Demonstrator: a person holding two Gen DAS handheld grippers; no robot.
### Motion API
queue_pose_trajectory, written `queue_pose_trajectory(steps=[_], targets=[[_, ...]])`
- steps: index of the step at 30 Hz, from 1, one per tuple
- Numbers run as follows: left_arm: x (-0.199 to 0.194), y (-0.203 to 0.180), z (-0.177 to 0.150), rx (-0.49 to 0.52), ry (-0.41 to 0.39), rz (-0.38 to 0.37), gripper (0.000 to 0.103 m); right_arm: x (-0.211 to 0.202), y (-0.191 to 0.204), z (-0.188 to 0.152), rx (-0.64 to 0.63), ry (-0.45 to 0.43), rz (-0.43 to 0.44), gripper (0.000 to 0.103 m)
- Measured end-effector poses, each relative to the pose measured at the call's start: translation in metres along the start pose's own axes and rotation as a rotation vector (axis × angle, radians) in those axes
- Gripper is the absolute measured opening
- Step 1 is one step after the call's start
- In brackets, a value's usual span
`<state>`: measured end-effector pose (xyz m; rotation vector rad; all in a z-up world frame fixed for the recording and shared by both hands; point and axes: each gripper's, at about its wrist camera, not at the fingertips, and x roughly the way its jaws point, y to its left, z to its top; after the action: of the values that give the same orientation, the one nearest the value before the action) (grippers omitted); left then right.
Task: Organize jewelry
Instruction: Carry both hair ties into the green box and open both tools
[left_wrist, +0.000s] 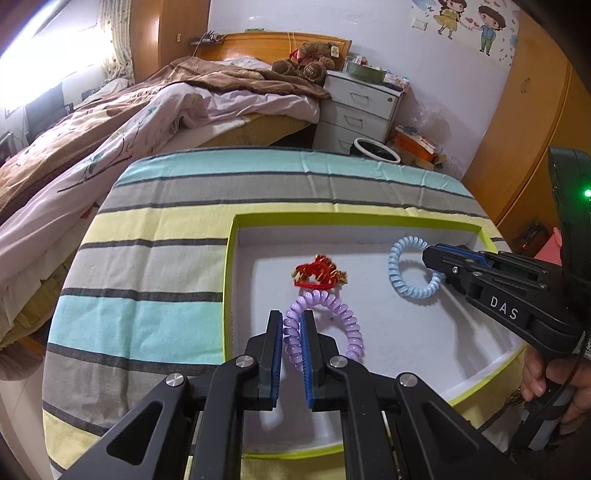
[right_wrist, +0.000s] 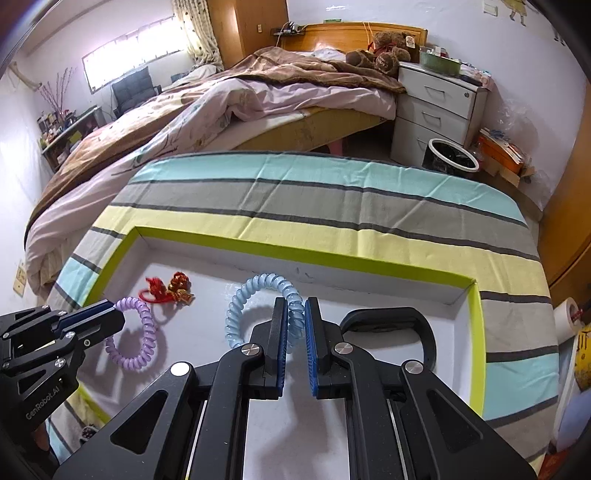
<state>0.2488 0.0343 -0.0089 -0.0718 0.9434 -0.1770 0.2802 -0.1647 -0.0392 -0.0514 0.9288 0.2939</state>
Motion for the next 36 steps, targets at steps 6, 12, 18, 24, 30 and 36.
queue_pose_trajectory(steps=[6, 12, 18, 24, 30, 36], targets=[[0.004, 0.0, 0.0, -0.009, 0.01, -0.009, 0.009, 0.007, 0.0, -0.001, -0.01, 0.021, 0.002, 0.01], [0.005, 0.0, -0.001, -0.015, 0.014, -0.012, 0.009, 0.011, 0.002, -0.001, -0.02, 0.028, -0.006, 0.01], [0.005, 0.0, 0.0, -0.013, 0.013, -0.008, 0.01, 0.012, 0.002, 0.0, -0.029, 0.026, -0.015, 0.01], [0.003, 0.001, 0.0, -0.018, 0.006, -0.005, 0.015, 0.01, 0.003, 0.0, -0.021, 0.022, -0.018, 0.014], [-0.007, -0.002, -0.002, -0.016, -0.008, 0.007, 0.029, 0.003, 0.004, -0.002, -0.018, 0.006, -0.009, 0.016], [-0.023, -0.007, -0.007, -0.019, -0.031, 0.016, 0.034, -0.013, 0.008, -0.006, -0.005, -0.028, 0.01, 0.04]])
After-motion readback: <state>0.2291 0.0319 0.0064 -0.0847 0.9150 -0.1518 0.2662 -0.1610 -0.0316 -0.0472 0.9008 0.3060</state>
